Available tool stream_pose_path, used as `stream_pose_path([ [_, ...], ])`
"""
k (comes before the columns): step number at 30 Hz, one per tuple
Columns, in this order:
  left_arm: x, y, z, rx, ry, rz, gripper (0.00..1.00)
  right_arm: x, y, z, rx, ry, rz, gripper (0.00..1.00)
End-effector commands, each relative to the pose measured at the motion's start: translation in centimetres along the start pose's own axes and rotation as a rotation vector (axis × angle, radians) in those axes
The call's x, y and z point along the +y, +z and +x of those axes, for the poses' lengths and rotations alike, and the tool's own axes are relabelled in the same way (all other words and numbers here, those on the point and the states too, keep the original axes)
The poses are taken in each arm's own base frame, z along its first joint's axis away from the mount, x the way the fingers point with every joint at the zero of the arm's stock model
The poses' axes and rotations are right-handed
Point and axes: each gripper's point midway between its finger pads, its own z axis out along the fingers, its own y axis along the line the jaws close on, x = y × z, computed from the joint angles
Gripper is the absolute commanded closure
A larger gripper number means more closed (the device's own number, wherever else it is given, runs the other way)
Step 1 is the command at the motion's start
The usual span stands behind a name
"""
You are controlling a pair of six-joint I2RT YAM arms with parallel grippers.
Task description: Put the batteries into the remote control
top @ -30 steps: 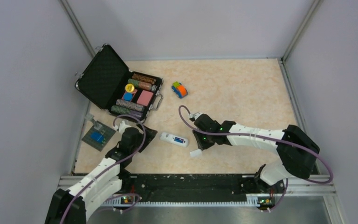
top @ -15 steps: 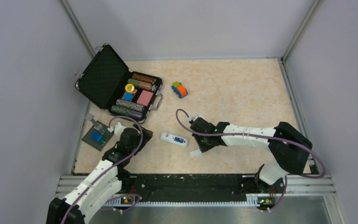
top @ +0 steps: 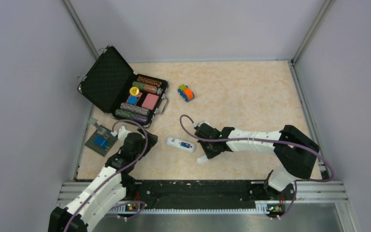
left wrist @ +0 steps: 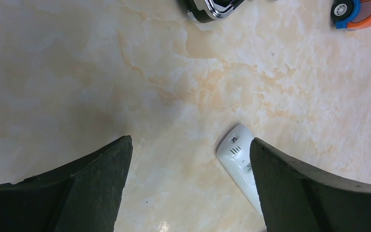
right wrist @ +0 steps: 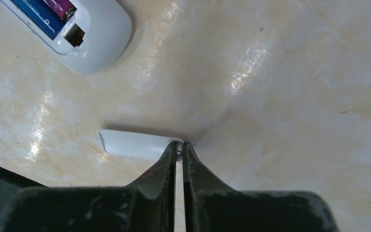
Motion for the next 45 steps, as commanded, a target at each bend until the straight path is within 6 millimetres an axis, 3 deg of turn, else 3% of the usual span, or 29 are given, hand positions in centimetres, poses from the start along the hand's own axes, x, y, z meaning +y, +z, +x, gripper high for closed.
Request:
stream_pose_path([
  [1, -2.6, -0.7, -2.0, -0.065, 0.011, 0.086, 0.06, 0.3, -0.2, -1.4, -0.04, 0.007, 0.024, 1.0],
  [5, -4.3, -1.3, -2.0, -0.063, 0.057, 0.188, 0.1, 0.2, -1.0, -2.7, -0.093, 0.021, 0.034, 1.0],
  [7, -6.4, -1.9, -1.9, -0.06, 0.096, 0.31, 0.11, 0.2, -2.0, -3.9, -0.141, 0.028, 0.035, 1.0],
  [11, -11.4, -4.8, -0.6, -0.006, 0.226, 0.623, 0.13, 0.7, -4.9, -7.0, -0.265, 0.053, -0.009, 1.0],
  [16, -16.1, -7.9, 0.4, 0.086, 0.381, 0.846, 0.13, 1.2, -9.5, -11.8, -0.437, 0.124, -0.102, 1.0],
  [20, -19.2, -9.4, 1.0, 0.164, 0.481, 0.973, 0.15, 1.8, -13.0, -15.0, -0.555, 0.148, -0.171, 1.0],
  [25, -22.5, -11.2, 0.8, 0.204, 0.527, 1.109, 0.15, 2.3, -15.3, -17.4, -0.626, 0.174, -0.217, 1.0],
  [31, -24.2, -12.0, 0.7, 0.232, 0.575, 1.176, 0.2, 2.9, -17.0, -19.1, -0.663, 0.208, -0.259, 1.0],
  [45, -24.8, -11.3, 1.0, 0.276, 0.649, 1.162, 0.65, 3.2, -17.6, -19.9, -0.66, 0.239, -0.302, 1.0],
])
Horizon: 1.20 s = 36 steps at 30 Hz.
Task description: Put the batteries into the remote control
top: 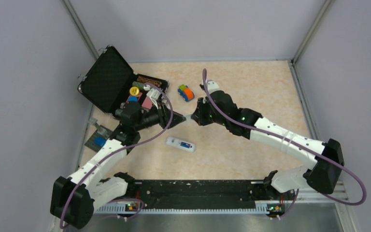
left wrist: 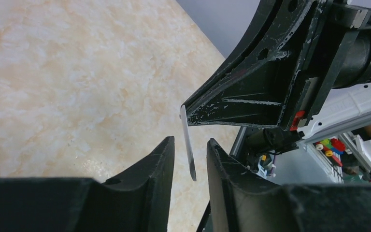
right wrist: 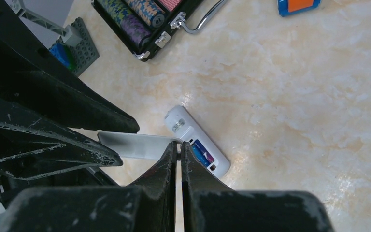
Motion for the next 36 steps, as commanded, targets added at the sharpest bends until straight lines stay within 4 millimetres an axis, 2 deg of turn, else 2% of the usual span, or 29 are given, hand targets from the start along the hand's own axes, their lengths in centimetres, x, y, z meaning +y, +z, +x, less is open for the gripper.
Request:
stream_pose_path([
  [1, -1.3, 0.5, -1.4, 0.001, 0.061, 0.054, 0.66, 1.4, -0.3, -2.3, -0.049, 0.029, -0.043, 1.0],
  [9, -0.6, 0.3, -0.6, 0.041, 0.078, 0.026, 0.62, 1.2, -0.1, -2.5, -0.048, 0.051, -0.034, 1.0],
  [12, -0.4, 0.2, -0.7, 0.039, 0.086, 0.01, 0.65, 1.1, -0.1, -2.5, -0.047, 0.054, -0.032, 1.0],
  [15, -0.5, 0.3, -0.8, 0.035, 0.091, 0.014, 0.77, 1.3, -0.2, -2.5, -0.044, 0.053, -0.041, 1.0],
  [17, -0.6, 0.5, -1.0, 0.04, 0.094, 0.024, 0.96, 1.4, -0.3, -2.6, -0.041, 0.055, -0.045, 1.0],
  [18, -0.7, 0.6, -1.1, 0.042, 0.097, 0.028, 1.0, 1.5, -0.3, -2.7, -0.041, 0.058, -0.049, 1.0],
  [19, -0.7, 0.6, -1.2, 0.044, 0.103, 0.032, 1.0, 1.7, -0.4, -2.7, -0.038, 0.056, -0.056, 1.0],
  [21, -0.7, 0.7, -1.4, 0.043, 0.127, 0.032, 1.0, 2.1, -0.7, -3.1, -0.043, 0.06, -0.075, 0.85],
  [23, -0.4, 0.7, -1.9, 0.033, 0.182, 0.014, 1.0, 2.3, -1.4, -3.7, -0.058, 0.071, -0.087, 0.53],
  [24, -0.2, 0.7, -2.2, 0.029, 0.22, 0.004, 1.0, 2.3, -1.8, -4.1, -0.07, 0.077, -0.092, 0.44],
  [26, 0.2, 0.6, -2.9, 0.014, 0.311, -0.022, 1.0, 2.5, -2.9, -5.1, -0.096, 0.09, -0.116, 0.34],
  [29, 0.8, 0.3, -4.1, -0.011, 0.493, -0.053, 1.0, 2.2, -4.8, -6.7, -0.13, 0.166, -0.146, 0.3],
  [32, 0.6, -0.2, -4.7, -0.047, 0.769, -0.021, 1.0, 1.4, -6.5, -8.1, -0.137, 0.321, -0.196, 0.31],
  [33, 0.5, -0.2, -5.0, -0.067, 0.848, -0.012, 1.0, 0.6, -6.8, -8.6, -0.141, 0.384, -0.202, 0.32],
  [36, -0.1, -0.1, -6.6, -0.128, 1.06, 0.004, 1.0, -0.1, -7.1, -8.9, -0.1, 0.558, -0.258, 0.35],
])
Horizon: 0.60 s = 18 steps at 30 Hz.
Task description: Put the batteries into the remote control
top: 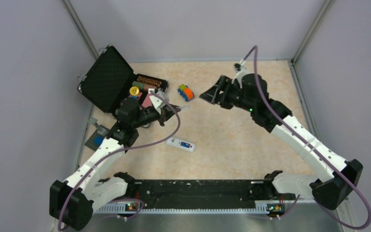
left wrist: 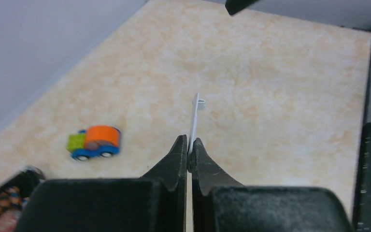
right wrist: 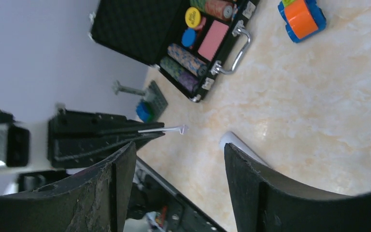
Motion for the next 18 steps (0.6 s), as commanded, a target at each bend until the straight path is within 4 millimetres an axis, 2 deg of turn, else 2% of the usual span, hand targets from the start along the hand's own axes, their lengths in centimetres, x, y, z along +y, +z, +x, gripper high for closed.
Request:
stream_pose_path([
  [1, 0.7, -0.1, -4.5, -0.145, 0.488, 0.008, 1.0, 2.0, -2.3, -2.7, 0.026, 0.331, -0.175, 0.35],
  [5, -0.7, 0.0, -6.4, -0.206, 0.732, 0.095, 1.0, 4.0, -2.2, -2.0, 0.134, 0.528, -0.355, 0.34],
  [10, -1.6, 0.1, -8.0, -0.242, 0.966, 0.128, 1.0, 5.9, -2.4, -1.9, 0.209, 0.564, -0.459, 0.31],
  [18, -2.9, 0.9, -8.4, -0.247, 1.11, 0.144, 1.0, 5.5, -1.1, -1.6, 0.241, 0.628, -0.463, 0.32],
])
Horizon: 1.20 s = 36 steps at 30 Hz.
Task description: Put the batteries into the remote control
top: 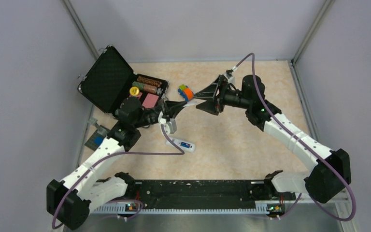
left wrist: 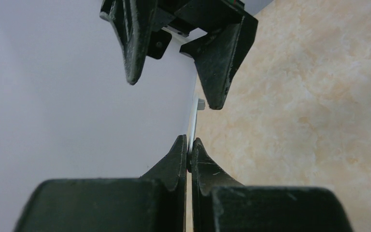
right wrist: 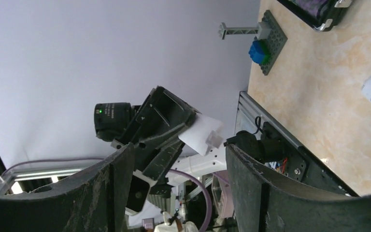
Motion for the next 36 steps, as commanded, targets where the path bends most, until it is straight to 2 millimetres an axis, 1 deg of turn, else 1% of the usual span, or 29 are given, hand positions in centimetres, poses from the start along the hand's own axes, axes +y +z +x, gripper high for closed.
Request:
stream_pose_path([
  [1, 1.5, 0.4, -2.0, -0.033, 0.175, -0.013, 1.0, 1.7, 0.2, -0.3, 0.011, 0.023, -0.072, 0.34],
  [3, 1.6, 0.4, -2.1, -0.03, 0.183, -0.017, 1.0, 1.1, 0.4, -0.7, -0.017, 0.041, -0.053, 0.39],
  [5, 1.8, 0.5, -2.2, -0.032, 0.192, -0.031, 1.0, 0.6, 0.5, -0.9, -0.031, 0.069, -0.056, 0.46],
  [7, 2.0, 0.5, -2.4, -0.034, 0.197, -0.045, 1.0, 0.6, 0.5, -1.0, -0.04, 0.096, -0.076, 0.55],
  [8, 2.0, 0.5, -2.4, -0.032, 0.202, -0.049, 1.0, 0.7, 0.5, -0.9, -0.038, 0.104, -0.087, 0.58],
  [11, 1.8, 0.6, -2.3, -0.03, 0.218, -0.048, 1.0, 0.9, 0.5, -0.9, -0.032, 0.114, -0.098, 0.6],
  [13, 1.7, 0.6, -2.4, -0.03, 0.227, -0.048, 1.0, 1.0, 0.5, -0.9, -0.032, 0.121, -0.102, 0.64],
  [20, 1.3, 0.8, -2.3, -0.03, 0.232, -0.047, 1.0, 0.7, 0.4, -0.6, -0.017, 0.16, -0.13, 0.87],
  [22, 1.3, 0.8, -2.4, -0.033, 0.218, -0.046, 0.96, 0.5, 0.4, -0.5, -0.015, 0.169, -0.13, 0.95],
  [23, 1.3, 0.8, -2.5, -0.034, 0.211, -0.046, 0.93, 0.4, 0.3, -0.5, -0.016, 0.175, -0.133, 0.99],
  [24, 1.2, 0.8, -2.5, -0.035, 0.204, -0.047, 0.88, 0.4, 0.3, -0.5, -0.017, 0.182, -0.137, 1.0],
  [27, 0.9, 0.9, -2.5, -0.033, 0.167, -0.047, 0.65, 0.4, 0.2, -0.5, -0.025, 0.2, -0.159, 1.0],
  [28, 0.6, 0.9, -2.4, -0.036, 0.146, -0.044, 0.38, 0.5, 0.1, -0.6, -0.029, 0.203, -0.17, 1.0],
  [29, 0.4, 0.9, -2.4, -0.042, 0.115, -0.043, 0.07, 0.6, 0.0, -0.7, -0.037, 0.207, -0.181, 1.0],
  [30, 0.0, 0.9, -2.5, -0.048, 0.083, -0.037, 0.02, 0.8, -0.1, -0.7, -0.044, 0.215, -0.192, 1.0],
  [33, -1.4, 0.7, -2.3, -0.071, -0.011, -0.032, 0.01, 1.5, -0.4, -1.3, -0.081, 0.205, -0.221, 1.0],
  [36, -2.3, 0.2, -2.7, -0.11, -0.127, -0.072, 0.01, 1.8, -0.4, -1.5, -0.099, 0.168, -0.227, 1.0],
])
